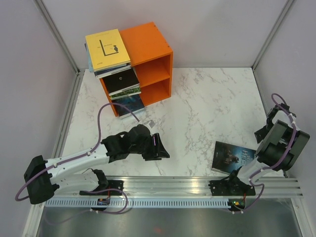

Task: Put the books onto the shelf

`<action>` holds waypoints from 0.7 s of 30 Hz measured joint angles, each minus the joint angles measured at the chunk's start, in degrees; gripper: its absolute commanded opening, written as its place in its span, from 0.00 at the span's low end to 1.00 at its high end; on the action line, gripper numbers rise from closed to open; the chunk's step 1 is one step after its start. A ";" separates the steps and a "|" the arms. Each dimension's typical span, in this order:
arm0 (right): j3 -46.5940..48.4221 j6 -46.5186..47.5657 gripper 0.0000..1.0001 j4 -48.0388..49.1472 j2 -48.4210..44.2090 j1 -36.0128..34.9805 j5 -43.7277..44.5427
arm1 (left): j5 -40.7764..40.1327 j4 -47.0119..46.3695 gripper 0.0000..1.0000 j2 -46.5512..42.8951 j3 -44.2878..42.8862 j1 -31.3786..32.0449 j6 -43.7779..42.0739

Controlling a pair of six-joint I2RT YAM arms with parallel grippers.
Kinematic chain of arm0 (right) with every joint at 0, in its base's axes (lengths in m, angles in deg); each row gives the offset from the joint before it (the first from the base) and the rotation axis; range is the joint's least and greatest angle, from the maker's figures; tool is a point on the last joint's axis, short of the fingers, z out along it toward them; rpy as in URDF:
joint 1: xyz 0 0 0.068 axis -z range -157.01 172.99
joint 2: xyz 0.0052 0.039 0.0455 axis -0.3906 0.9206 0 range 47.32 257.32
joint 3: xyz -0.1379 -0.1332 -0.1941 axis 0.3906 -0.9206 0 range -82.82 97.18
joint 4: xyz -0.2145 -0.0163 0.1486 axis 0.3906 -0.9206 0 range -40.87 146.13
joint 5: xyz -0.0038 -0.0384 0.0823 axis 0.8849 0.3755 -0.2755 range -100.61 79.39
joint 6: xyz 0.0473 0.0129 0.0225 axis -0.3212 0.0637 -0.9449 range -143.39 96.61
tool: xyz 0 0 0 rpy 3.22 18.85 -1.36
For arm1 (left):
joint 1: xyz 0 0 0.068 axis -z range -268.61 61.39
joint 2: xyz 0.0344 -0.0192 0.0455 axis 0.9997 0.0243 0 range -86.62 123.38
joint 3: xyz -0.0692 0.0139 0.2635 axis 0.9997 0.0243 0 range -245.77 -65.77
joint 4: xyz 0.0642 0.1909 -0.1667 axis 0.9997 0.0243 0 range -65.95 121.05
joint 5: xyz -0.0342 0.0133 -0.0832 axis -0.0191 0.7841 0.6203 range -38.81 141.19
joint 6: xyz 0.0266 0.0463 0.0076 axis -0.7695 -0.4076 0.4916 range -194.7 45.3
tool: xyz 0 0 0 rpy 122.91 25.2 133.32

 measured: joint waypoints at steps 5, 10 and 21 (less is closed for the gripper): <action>-4.79 -2.86 0.93 3.41 -0.74 1.25 -2.58 | 0.96 1.51 0.56 0.09 -0.85 -0.07 -2.69; -12.83 -7.87 0.92 10.60 -7.41 1.36 -9.55 | 1.53 2.51 0.56 0.76 -3.17 -0.55 -5.14; -27.98 -15.61 0.89 31.32 -20.98 -8.55 -12.81 | 2.34 3.96 0.55 0.74 -3.34 -2.08 -6.56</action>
